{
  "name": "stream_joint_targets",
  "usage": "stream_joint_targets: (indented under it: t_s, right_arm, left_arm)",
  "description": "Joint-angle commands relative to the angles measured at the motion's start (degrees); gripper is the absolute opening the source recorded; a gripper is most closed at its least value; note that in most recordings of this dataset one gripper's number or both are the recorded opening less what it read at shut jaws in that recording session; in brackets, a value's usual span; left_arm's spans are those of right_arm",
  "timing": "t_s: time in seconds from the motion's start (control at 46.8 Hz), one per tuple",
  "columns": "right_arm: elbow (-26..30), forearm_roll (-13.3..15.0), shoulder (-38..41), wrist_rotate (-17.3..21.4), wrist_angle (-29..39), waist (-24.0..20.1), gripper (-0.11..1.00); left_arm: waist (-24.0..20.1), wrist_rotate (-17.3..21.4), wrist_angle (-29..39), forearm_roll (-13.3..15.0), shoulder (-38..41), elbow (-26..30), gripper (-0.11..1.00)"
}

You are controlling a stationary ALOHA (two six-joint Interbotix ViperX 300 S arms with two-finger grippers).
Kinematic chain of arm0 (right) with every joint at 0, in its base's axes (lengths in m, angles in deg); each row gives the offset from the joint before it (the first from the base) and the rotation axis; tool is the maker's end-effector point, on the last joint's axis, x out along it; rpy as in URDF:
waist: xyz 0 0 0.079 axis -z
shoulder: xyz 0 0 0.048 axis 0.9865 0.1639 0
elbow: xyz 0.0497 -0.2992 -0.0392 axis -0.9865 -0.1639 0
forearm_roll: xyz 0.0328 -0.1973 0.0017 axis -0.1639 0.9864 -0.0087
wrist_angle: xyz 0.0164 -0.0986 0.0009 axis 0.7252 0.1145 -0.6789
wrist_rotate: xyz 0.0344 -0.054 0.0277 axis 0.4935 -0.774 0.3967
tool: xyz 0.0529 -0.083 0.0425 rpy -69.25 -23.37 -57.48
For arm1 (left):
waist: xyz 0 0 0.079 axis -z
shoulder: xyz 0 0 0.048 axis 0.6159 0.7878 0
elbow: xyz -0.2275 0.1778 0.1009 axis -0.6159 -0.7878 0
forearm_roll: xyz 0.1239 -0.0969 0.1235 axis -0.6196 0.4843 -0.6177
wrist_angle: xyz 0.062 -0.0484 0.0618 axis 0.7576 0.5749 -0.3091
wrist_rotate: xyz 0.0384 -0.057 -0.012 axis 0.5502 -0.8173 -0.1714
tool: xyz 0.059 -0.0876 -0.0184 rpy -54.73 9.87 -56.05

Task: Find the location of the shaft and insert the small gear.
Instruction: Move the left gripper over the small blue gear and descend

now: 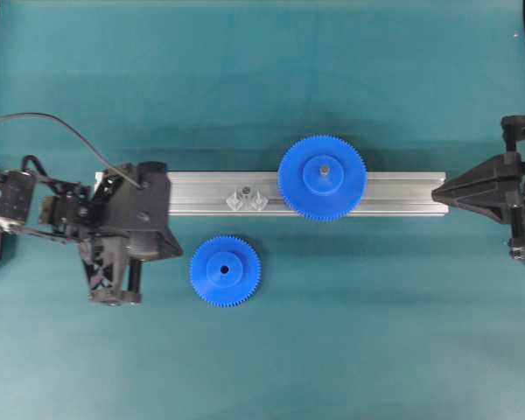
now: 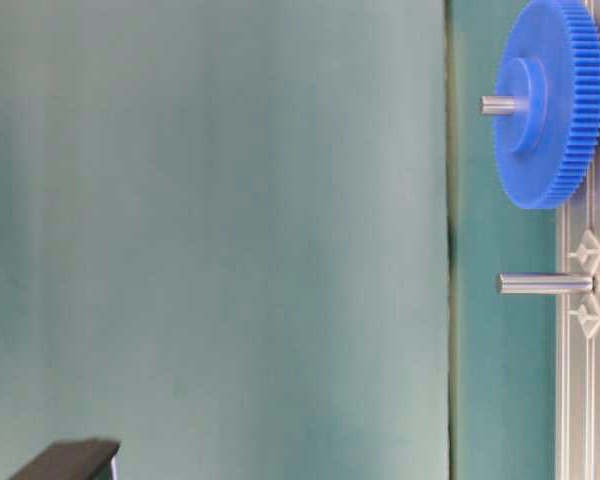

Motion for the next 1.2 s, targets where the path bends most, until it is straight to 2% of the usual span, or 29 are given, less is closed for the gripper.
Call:
stream_joint_targets:
  t_s: [0.0,0.683,1.174]
  right_arm:
    - [0.44,-0.09,0.26,0.62,-0.26,0.18,0.04]
    - [-0.97,-0.09,0.35,0.53,-0.53,0.7,0.04]
    - [-1.05,0.0,0.35,0.53,-0.26,0.88,0.04]
  left_arm:
    - [0.18,-0.09,0.79,-0.18,0.79,2.64,0.0]
    - [0.18,0.09,6.94,-0.09,11.34,11.87,0.0]
    - [0.26,0.62,15.38,-0.18,18.72,19.16,0.0]
